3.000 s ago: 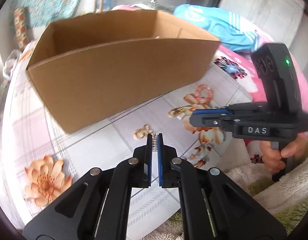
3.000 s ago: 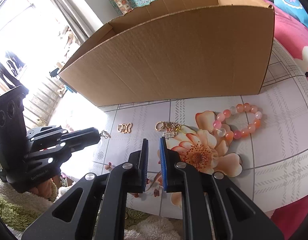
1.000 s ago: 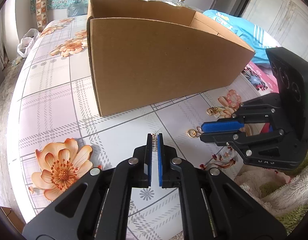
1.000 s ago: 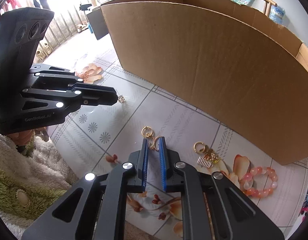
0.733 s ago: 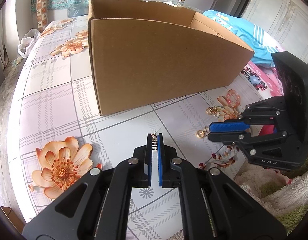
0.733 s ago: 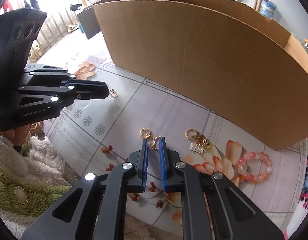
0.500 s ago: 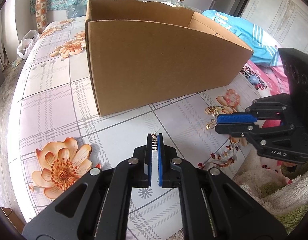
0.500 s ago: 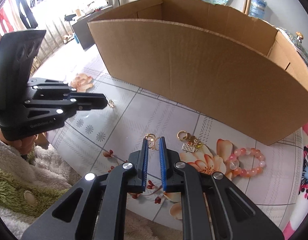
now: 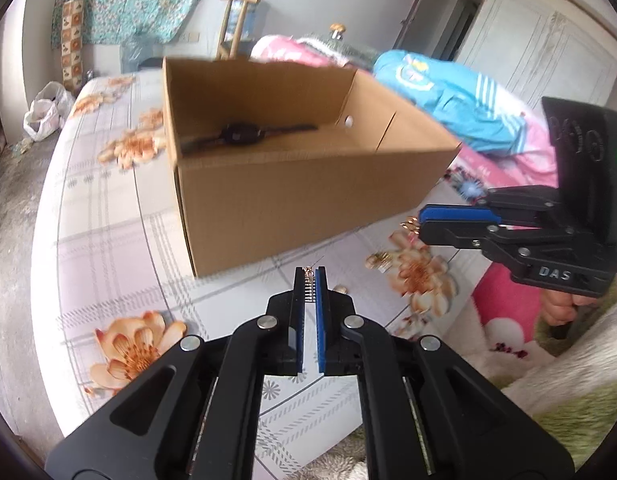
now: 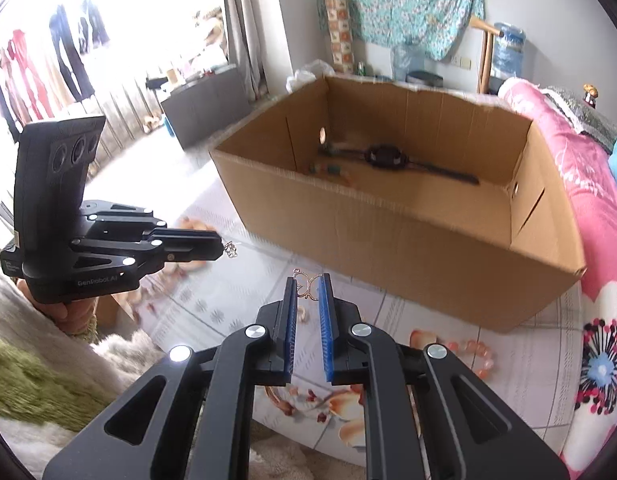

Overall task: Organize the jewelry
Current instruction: 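Carry both held gold pieces over the box with both tools, then open both grippers to drop the gold pieces into the box, then withdraw both tools from the box back over the sheet, then close the left gripper on the gold ring while the right gripper grips a small gold charm, then carry the gold ring and charm over the box with both tools, then open both grippers to drop the pieces into the box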

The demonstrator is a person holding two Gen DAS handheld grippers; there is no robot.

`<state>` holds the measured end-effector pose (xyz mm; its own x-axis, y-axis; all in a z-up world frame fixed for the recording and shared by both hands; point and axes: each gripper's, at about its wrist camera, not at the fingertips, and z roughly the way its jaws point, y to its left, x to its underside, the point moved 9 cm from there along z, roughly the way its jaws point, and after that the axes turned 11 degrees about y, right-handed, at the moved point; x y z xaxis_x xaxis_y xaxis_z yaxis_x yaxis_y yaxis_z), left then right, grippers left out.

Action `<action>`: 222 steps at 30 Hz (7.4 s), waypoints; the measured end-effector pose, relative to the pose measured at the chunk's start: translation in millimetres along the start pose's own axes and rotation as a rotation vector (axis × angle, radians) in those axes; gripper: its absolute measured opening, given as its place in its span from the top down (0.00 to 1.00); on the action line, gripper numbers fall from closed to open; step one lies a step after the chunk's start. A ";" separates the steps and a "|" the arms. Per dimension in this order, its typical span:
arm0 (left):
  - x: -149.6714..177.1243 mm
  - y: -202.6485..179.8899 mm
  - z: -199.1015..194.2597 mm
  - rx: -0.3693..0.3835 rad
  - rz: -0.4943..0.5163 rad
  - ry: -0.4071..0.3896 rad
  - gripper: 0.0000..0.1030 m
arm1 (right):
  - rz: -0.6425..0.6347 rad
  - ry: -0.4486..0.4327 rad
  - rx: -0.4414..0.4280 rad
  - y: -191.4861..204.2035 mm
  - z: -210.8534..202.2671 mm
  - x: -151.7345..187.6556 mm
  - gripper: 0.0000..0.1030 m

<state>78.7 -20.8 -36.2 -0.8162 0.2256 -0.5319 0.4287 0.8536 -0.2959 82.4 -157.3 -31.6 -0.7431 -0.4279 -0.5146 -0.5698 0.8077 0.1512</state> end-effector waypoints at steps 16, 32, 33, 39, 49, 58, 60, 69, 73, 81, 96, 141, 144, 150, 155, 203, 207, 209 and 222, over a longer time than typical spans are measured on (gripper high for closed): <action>-136.9 -7.3 18.5 0.053 0.020 0.040 0.96 | 0.089 -0.118 -0.023 -62.5 -4.3 -105.3 0.89; -178.7 22.1 116.8 0.064 -0.161 0.259 0.86 | 0.253 0.053 0.016 -145.1 56.4 -134.5 0.88; -179.4 23.1 117.6 0.064 -0.164 0.258 0.86 | 0.260 0.045 0.014 -147.2 54.5 -133.9 0.88; -182.8 26.8 111.1 0.063 -0.171 0.225 0.86 | 0.315 -0.021 0.010 -162.1 32.0 -128.6 0.88; -180.8 11.3 49.9 0.043 -0.106 0.042 0.86 | 0.369 -0.152 0.003 -150.0 -22.7 -104.3 0.77; -135.9 7.7 -33.8 -0.002 -0.054 -0.129 0.77 | 0.335 -0.219 0.040 -107.7 -58.2 -58.5 0.53; -120.1 13.0 -48.1 -0.018 -0.063 -0.148 0.74 | 0.334 -0.223 0.054 -100.4 -61.3 -48.6 0.52; -51.9 37.7 -66.8 -0.056 -0.183 -0.160 0.57 | 0.409 -0.166 -0.048 -79.1 -43.9 -6.3 0.52; -24.6 32.7 -47.9 -0.099 -0.151 -0.096 0.56 | 0.408 -0.093 -0.074 -62.4 -22.5 13.4 0.52; 7.5 0.9 31.5 -0.096 -0.069 0.080 0.55 | 0.488 0.031 -0.130 -41.2 36.4 42.8 0.55; 13.4 -33.8 101.2 -0.161 0.114 0.217 0.78 | 0.543 0.057 -0.144 -51.6 57.5 37.5 0.61; 20.5 -13.2 89.9 -0.158 0.103 0.196 0.91 | 0.121 0.182 0.201 -3.3 109.9 11.1 0.86; 20.4 -13.6 90.2 -0.158 0.103 0.197 0.91 | 0.103 0.184 0.226 -0.7 110.5 9.3 0.90; 20.3 -14.1 90.7 -0.158 0.103 0.196 0.91 | 0.108 0.180 0.221 0.2 109.9 10.6 0.90; 20.4 -14.6 91.0 -0.158 0.102 0.195 0.91 | 0.125 0.163 0.207 -4.8 103.6 11.6 0.90; -168.2 -24.8 89.0 0.092 0.060 0.245 0.91 | 0.328 0.061 -0.026 -129.9 42.1 -125.2 0.90; -171.0 -23.8 122.2 0.085 0.042 0.333 0.91 | 0.317 0.167 0.003 -147.4 76.0 -136.5 0.90; -174.5 -23.2 131.3 0.090 0.028 0.359 0.91 | 0.327 0.206 0.017 -157.0 88.6 -139.8 0.90; -186.8 -13.8 133.5 0.133 -0.065 0.333 0.90 | 0.395 0.120 -0.003 -177.0 71.3 -147.0 0.82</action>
<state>276.9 -137.3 -38.7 -0.9154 0.3323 -0.2271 0.4006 0.8074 -0.4331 317.6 -208.4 -42.8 -0.9405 -0.1292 -0.3144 -0.2331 0.9183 0.3199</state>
